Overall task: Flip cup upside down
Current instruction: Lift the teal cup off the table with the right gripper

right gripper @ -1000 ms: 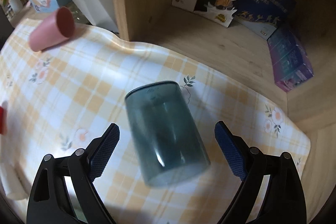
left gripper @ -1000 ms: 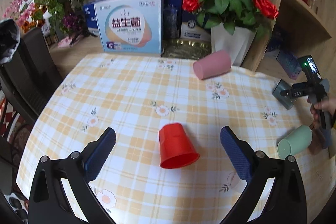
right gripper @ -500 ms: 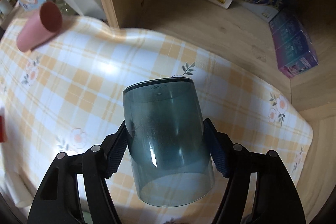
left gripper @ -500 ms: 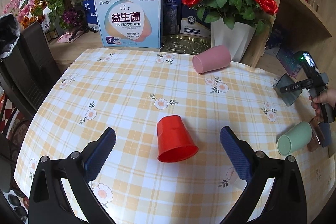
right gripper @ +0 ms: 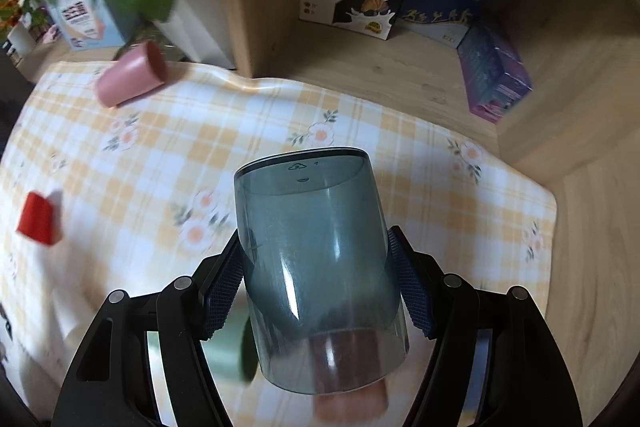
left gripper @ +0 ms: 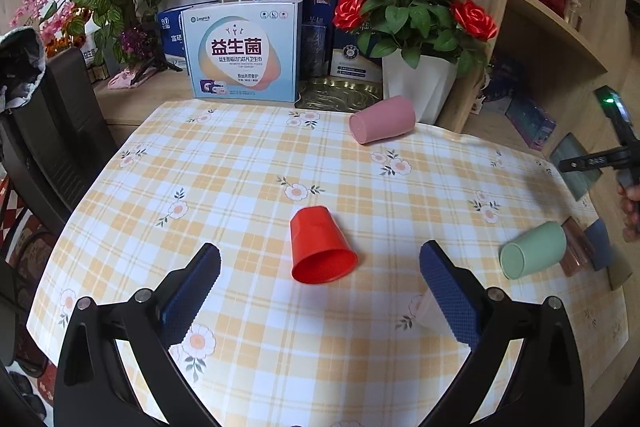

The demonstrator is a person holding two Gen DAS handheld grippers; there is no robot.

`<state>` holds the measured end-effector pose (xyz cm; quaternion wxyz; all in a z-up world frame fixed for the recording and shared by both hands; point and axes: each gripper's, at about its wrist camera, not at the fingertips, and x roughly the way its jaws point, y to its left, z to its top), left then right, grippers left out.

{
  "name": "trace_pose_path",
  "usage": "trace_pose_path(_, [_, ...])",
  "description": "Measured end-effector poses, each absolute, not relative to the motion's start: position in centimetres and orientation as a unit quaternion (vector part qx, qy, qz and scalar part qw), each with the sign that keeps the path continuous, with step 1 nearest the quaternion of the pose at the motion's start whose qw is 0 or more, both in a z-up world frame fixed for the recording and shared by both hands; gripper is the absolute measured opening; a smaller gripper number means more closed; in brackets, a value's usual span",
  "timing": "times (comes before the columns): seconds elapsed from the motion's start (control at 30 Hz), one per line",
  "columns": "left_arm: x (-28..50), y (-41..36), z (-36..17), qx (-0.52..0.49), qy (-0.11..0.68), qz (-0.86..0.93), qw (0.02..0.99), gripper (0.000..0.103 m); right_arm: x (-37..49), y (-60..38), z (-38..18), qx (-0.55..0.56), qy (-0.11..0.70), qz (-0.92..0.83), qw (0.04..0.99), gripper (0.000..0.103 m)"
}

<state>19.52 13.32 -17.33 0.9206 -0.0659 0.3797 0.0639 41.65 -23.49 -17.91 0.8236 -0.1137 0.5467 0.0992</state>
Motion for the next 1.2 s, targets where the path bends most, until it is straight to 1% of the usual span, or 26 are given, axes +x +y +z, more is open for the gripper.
trace_pose_path(0.2, [17.6,12.3,-17.6,-0.068,0.39,0.051,0.917,0.097,34.1,-21.9,-16.2,-0.1,0.546,0.111,0.824,0.067])
trace_pose_path(0.33, [16.5,11.3,-17.9,-0.072,0.398,0.024,0.914,0.097,29.3,-20.3,-16.4,-0.072,0.546,0.134,0.824,0.067])
trace_pose_path(0.43, [15.7,10.7,-18.2,-0.066,0.401,0.022,0.914,0.097,26.0,-18.8,-17.9,-0.039,0.558,0.151,0.815,0.068])
trace_pose_path(0.63, [14.5,10.5,-18.6,-0.074,0.406,0.018,0.911,0.097,20.5,-14.3,-23.7,0.014,0.6,0.187,0.778,0.067])
trace_pose_path(0.83, [13.2,10.7,-19.2,-0.083,0.419,0.023,0.904,0.097,18.2,-10.9,-28.0,0.053,0.63,0.178,0.754,0.067])
trace_pose_path(0.93, [12.9,11.1,-19.7,-0.094,0.427,0.029,0.899,0.097,17.8,-10.5,-29.1,0.075,0.636,0.161,0.751,0.067])
trace_pose_path(1.2, [12.5,10.5,-19.7,-0.1,0.424,0.014,0.9,0.097,18.4,-10.0,-29.7,0.102,0.625,0.146,0.76,0.068])
